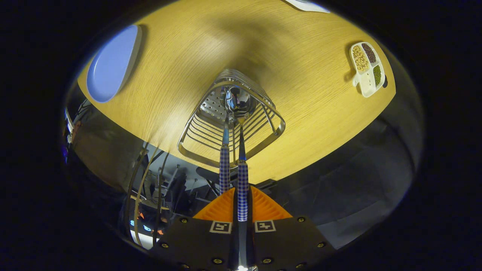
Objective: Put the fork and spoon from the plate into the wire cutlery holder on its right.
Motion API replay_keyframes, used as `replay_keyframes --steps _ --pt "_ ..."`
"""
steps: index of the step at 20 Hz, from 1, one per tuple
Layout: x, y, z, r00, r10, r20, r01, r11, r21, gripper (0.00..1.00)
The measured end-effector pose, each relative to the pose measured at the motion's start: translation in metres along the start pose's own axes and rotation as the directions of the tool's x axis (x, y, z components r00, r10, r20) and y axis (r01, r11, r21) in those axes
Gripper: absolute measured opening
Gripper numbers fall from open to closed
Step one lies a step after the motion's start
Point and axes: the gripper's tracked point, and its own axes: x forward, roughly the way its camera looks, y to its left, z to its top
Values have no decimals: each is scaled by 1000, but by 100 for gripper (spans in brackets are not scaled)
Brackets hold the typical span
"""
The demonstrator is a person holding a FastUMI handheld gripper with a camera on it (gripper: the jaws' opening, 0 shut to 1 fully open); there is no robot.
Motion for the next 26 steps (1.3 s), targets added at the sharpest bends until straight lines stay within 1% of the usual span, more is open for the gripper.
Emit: replay_keyframes --steps 6,7,8,11,12,13,16,18,20,21,23,24,25,26 --pt "-3 -1 3 1000 -21 8 21 1000 -1 8" --pt "-4 -2 2 1000 -25 12 25 1000 -1 11" --pt "-7 -3 2 999 -37 21 37 999 -2 11" --pt "-10 -9 2 994 -79 71 78 997 13 11" --pt "-16 -8 2 992 -82 92 81 997 18 15" --pt "-20 -5 0 991 -73 111 70 997 24 17" --pt "-29 -6 -11 984 -85 159 78 996 48 17" --pt "-35 -4 -14 970 -89 227 69 993 96 17" --pt "-44 10 -15 936 -61 346 7 988 154 17" --pt "-50 17 -15 912 -55 407 -20 984 179 17" --pt "-62 35 -19 855 -74 513 -50 973 224 17" --pt "-68 43 -19 816 -90 571 -68 966 248 17" --pt "-75 53 -17 768 -104 632 -93 958 270 17" --pt "-84 64 -13 701 -126 702 -123 948 292 17"
